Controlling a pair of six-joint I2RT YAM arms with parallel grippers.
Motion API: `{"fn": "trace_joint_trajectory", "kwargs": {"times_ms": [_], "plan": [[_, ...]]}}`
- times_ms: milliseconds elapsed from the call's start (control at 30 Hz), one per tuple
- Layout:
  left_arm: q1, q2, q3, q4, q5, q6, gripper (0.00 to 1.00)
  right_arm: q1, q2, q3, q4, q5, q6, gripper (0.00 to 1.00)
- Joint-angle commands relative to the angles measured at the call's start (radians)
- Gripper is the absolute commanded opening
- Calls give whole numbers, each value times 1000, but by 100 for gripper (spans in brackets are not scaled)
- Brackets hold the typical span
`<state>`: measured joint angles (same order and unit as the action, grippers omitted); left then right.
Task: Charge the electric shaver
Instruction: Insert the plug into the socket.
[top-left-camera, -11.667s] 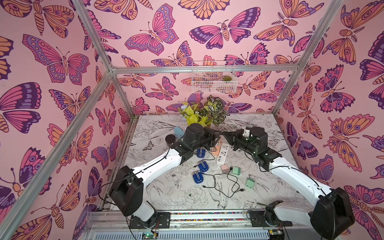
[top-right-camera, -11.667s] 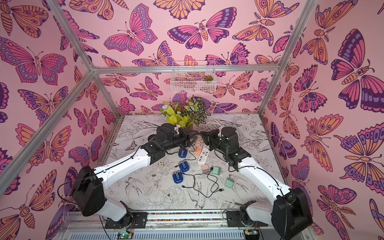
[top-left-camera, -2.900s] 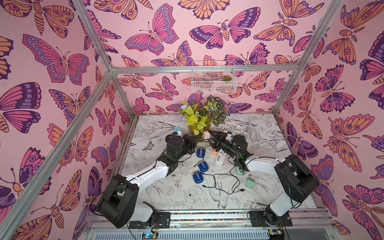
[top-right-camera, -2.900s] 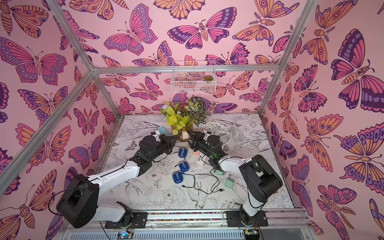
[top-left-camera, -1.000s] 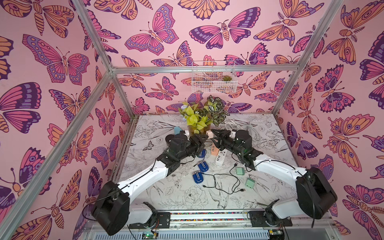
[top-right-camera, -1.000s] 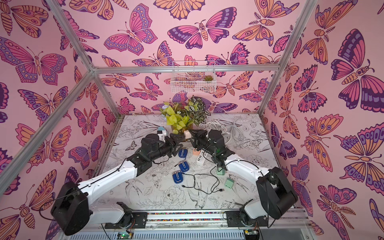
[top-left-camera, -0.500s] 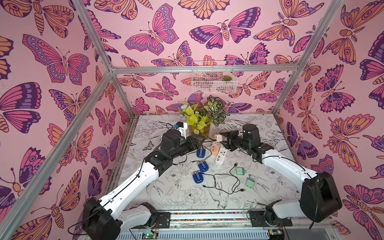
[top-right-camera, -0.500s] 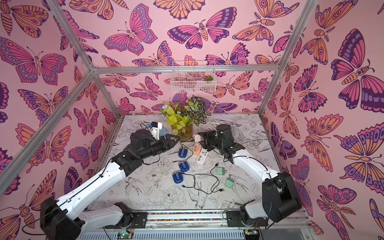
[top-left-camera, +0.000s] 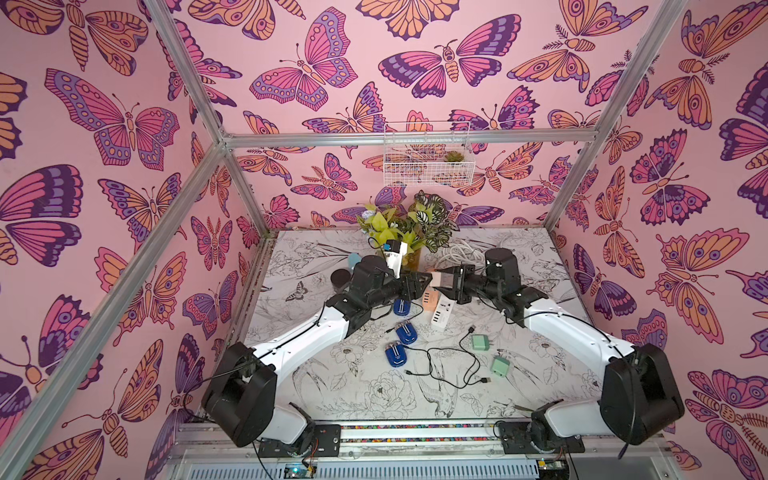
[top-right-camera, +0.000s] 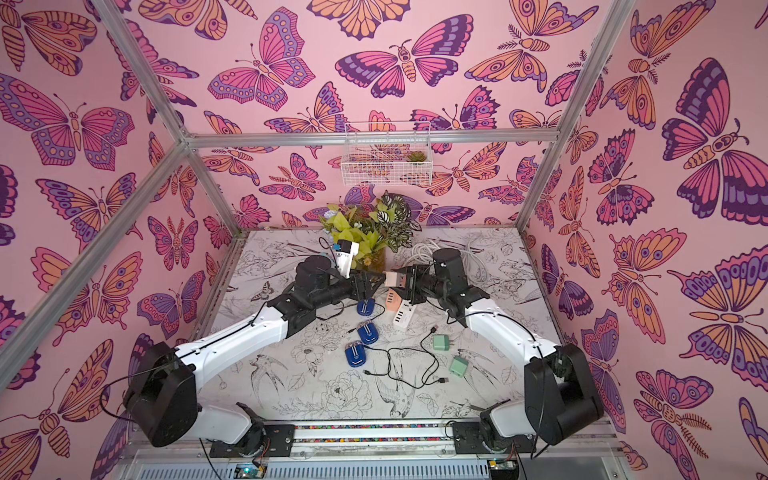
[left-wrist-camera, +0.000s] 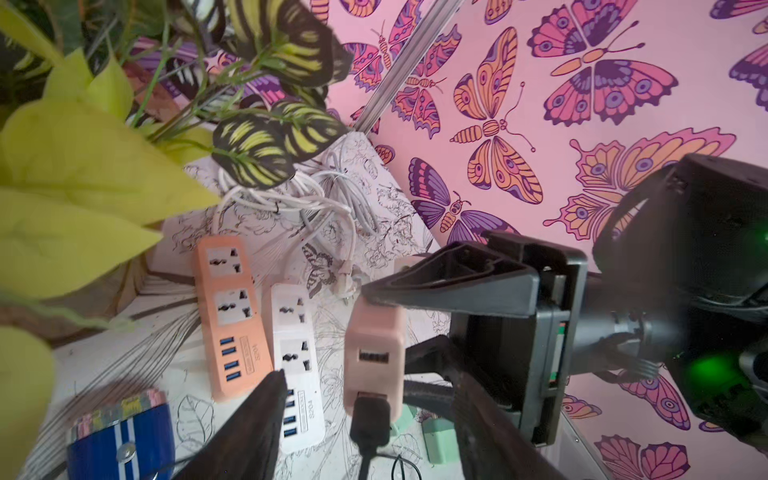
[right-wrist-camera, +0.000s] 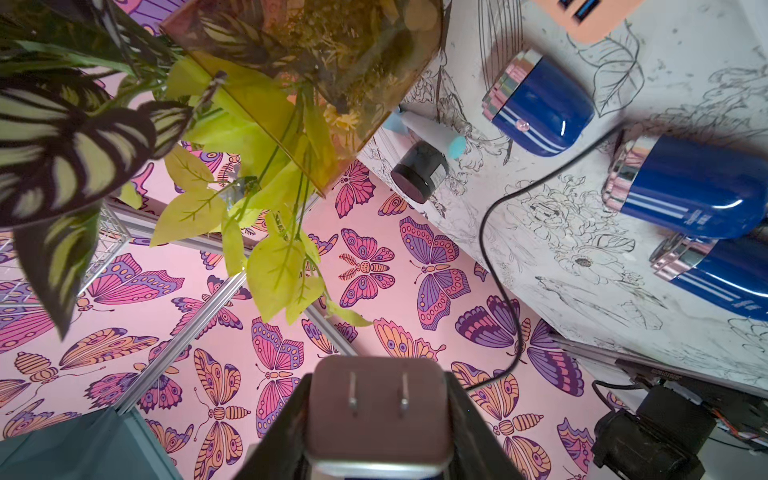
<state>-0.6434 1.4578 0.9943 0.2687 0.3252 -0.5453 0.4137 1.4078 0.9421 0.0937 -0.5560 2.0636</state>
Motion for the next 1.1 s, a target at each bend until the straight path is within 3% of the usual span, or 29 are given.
{"fn": "trace_joint_trajectory", "kwargs": {"times_ms": [0,167,533,733,833,867,967,1067], "plan": [[-13,36,1,65,37,13,59,-6,-3,30,45,-30,59,0],[-19,65,7,70,37,2,49,-5,-1,28,91,-26,99,0],[-20,106,50,83,25,-21,41,2,-37,-5,94,-41,130,0],[-23,108,51,89,26,-37,24,2,-43,-23,117,-34,149,0],[-23,96,47,89,13,-45,10,2,-36,-27,121,-37,146,0],[-24,89,48,86,7,-48,6,2,-37,-28,123,-34,135,3],[-24,75,80,-6,-24,-53,0,-25,-57,-2,-11,-28,0,40],[-25,79,153,-211,-70,-58,0,-102,-105,89,-364,27,-324,67]]}}
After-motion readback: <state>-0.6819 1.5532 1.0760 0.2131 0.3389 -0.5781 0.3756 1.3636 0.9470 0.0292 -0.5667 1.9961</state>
